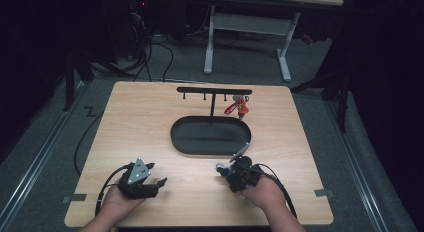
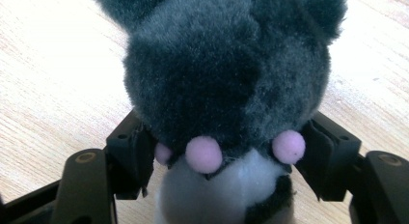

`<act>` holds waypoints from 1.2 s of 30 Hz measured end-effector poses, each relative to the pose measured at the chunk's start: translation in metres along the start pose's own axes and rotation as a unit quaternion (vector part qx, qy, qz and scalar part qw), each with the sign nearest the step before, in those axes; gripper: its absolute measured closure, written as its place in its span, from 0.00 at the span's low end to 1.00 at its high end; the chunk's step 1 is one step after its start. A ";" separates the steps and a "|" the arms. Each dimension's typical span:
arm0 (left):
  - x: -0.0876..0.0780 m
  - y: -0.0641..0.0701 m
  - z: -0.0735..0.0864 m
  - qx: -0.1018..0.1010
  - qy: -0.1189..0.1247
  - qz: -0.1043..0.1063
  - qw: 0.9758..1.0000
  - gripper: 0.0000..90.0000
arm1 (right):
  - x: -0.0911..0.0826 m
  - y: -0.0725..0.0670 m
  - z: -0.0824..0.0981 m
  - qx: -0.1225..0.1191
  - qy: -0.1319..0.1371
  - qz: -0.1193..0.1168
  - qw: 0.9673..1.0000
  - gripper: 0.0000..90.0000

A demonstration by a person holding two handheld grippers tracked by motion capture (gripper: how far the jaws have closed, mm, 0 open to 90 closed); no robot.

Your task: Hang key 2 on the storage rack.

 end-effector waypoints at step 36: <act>-0.005 -0.004 0.005 -0.006 -0.008 -0.005 1.000 0.34 | -0.036 0.003 -0.022 -0.011 0.010 -0.017 1.000 0.46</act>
Point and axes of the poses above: each handheld gripper's, and its own axes: x roughly forward along the jaws, z roughly out of its underside, y roughly to its right, the point moved 3 cm from there along x, roughly forward along the jaws, and after that the axes turned 14 degrees about y, right-handed, at the moved point
